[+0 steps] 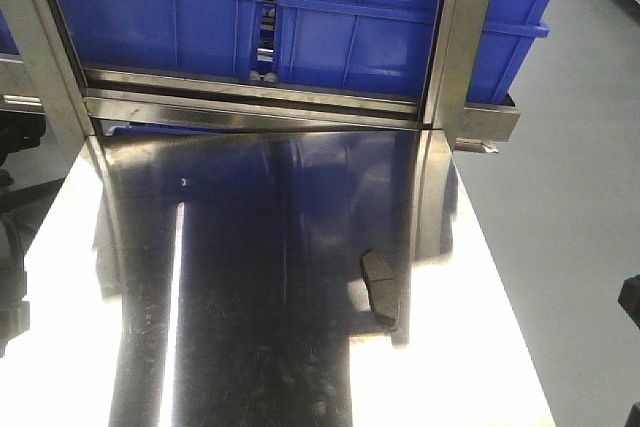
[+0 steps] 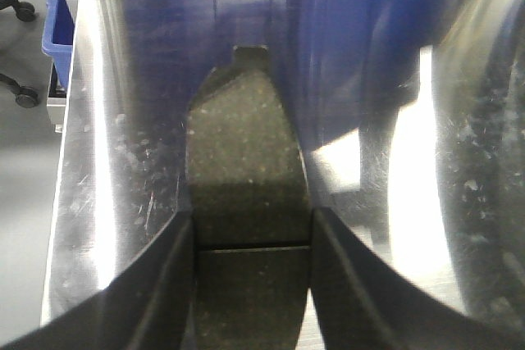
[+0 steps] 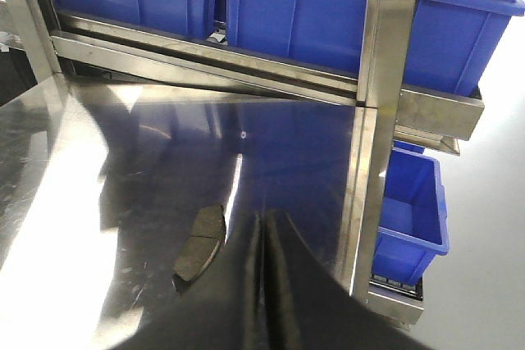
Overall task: Move and align brake pads A on conveyor
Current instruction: 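Close the left gripper on the brake pad and lift it, then lower the right gripper over the other brake pad on the table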
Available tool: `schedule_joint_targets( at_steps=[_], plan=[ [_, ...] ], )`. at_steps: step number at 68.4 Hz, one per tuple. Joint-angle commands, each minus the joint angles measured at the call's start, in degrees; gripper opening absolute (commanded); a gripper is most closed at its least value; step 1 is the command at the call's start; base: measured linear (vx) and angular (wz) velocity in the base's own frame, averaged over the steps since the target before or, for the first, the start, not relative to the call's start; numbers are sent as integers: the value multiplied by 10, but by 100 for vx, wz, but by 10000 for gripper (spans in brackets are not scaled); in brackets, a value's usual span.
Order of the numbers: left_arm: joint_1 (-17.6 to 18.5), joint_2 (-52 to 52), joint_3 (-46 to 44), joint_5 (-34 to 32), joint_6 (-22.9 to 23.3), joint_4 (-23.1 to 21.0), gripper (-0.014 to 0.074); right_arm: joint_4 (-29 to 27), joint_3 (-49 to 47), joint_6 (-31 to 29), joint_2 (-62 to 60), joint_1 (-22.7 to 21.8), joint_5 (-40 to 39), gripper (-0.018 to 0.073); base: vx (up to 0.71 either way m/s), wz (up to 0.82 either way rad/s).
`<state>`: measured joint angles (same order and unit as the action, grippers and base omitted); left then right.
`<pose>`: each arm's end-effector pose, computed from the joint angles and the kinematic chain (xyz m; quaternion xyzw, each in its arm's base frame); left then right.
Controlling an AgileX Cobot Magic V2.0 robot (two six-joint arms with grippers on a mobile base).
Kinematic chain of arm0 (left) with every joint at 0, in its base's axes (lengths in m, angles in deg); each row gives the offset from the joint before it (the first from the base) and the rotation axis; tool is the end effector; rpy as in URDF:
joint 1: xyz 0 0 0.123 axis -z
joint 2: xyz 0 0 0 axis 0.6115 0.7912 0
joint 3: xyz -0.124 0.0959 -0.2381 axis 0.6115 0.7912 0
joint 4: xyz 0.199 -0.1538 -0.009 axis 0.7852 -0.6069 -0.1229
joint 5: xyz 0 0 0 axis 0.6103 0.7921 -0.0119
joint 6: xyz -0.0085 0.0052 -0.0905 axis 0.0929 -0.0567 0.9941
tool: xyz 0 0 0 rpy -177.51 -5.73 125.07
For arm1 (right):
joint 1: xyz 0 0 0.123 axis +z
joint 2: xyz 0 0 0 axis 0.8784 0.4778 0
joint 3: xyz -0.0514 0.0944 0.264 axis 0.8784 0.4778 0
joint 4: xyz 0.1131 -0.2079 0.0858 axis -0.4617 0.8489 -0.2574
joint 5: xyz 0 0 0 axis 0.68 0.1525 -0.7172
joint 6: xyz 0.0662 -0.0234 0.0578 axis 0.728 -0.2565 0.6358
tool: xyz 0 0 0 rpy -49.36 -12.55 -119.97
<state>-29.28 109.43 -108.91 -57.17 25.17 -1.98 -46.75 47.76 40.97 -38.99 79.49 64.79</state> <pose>0.1473 -0.0240 0.2808 -0.0094 0.9045 -0.0802 0.4188 0.0814 0.0258 0.2865 -0.1093 0.7830 0.1028 0.6036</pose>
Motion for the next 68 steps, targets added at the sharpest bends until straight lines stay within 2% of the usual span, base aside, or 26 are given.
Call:
schedule_joint_targets(
  at_steps=[1,68],
  plan=[
    [2,-7,-18,-44,0,-2,4,4,-16,-6,3,-2,-43,-10,0,0],
    [2,-7,-18,-44,0,-2,4,15,-16,-7,3,-2,-43,-10,0,0]
  ],
)
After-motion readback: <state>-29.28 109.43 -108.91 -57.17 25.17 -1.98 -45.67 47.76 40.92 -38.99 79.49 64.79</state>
